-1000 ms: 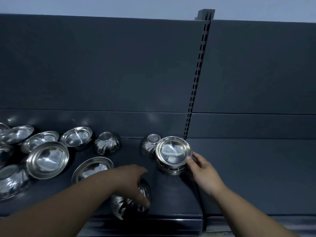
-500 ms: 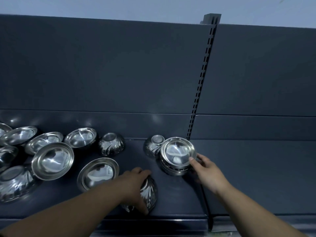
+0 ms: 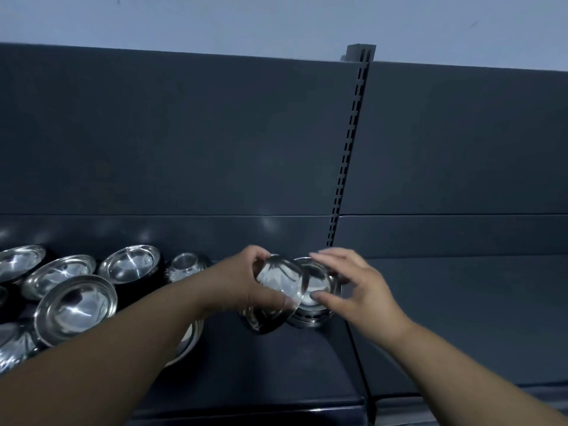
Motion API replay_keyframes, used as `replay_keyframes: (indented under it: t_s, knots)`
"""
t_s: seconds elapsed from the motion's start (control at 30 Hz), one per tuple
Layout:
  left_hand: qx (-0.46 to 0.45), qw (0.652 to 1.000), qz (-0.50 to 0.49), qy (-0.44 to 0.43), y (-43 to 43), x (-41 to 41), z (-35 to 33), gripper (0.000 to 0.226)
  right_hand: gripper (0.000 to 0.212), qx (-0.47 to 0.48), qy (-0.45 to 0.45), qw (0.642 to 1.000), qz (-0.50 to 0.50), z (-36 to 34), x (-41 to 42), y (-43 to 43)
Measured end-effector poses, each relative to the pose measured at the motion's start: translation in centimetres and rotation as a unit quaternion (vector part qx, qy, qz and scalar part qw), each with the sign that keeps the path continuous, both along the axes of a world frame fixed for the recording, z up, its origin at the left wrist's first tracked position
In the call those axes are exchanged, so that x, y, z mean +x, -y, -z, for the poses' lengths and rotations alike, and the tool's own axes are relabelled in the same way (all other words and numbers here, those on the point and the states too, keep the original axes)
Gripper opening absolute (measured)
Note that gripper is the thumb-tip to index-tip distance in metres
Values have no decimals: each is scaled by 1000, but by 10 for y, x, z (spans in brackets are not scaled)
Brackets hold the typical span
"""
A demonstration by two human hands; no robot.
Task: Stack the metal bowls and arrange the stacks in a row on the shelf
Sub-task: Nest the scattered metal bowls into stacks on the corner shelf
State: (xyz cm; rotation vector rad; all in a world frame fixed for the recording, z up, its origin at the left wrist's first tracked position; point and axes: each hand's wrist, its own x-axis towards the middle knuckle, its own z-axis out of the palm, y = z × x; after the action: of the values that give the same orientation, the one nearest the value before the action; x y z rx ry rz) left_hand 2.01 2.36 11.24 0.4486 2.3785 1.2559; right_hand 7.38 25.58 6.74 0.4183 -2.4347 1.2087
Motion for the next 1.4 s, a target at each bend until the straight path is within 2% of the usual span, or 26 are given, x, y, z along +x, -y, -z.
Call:
replay_keyframes:
  t_s: [0.07, 0.17, 0.23, 0.33, 0.4, 0.5, 0.6, 0.7, 0.8, 0.93, 1.0, 1.13, 1.27, 1.4]
  knots:
    - [30, 999, 4, 13, -8, -6, -3, 78, 47, 0, -3, 1000, -24, -8, -9, 2]
    - [96, 995, -11, 29, -21, -13, -1, 84, 34, -2, -36, 998, 49, -19, -21, -1]
    - [145, 987, -59, 22, -30, -14, 3, 87, 25, 29, -67, 992, 103, -23, -26, -5]
    - [174, 977, -121, -6, -38, -14, 9, 86, 15, 83, -37, 983, 161, -28, -32, -8]
    - [168, 977, -131, -22, -39, -12, 14, 77, 12, 113, 6, 976, 186, -27, -34, -8]
    - [112, 984, -130, -39, -34, -12, 30, 40, 15, 115, 98, 966, 208, -23, -36, -12]
    - [33, 991, -117, -62, -31, -15, 50, 40, 20, 101, 185, 951, 226, -17, -39, -20]
    - [-25, 990, -103, -89, -34, -16, 59, 36, 23, 70, 232, 940, 240, -9, -43, -26]
    - [-30, 989, -105, -95, -36, -15, 66, 34, 27, 11, 232, 943, 239, -1, -43, -28]
    - [-7, 991, -116, -64, -37, -15, 76, 33, 17, -102, 242, 947, 186, 16, -35, -27]
    - [4, 991, -127, -51, -39, -14, 80, 32, 24, -136, 261, 943, 156, 22, -31, -26]
    - [18, 989, -140, -38, -42, -16, 86, 29, 30, -139, 257, 949, 123, 22, -30, -26]
    - [5, 990, -133, -54, -50, -18, 87, 30, 32, -147, 253, 947, 135, 22, -36, -26]
    - [11, 988, -143, -54, -53, -19, 86, 32, 38, -155, 281, 940, 119, 35, -37, -33]
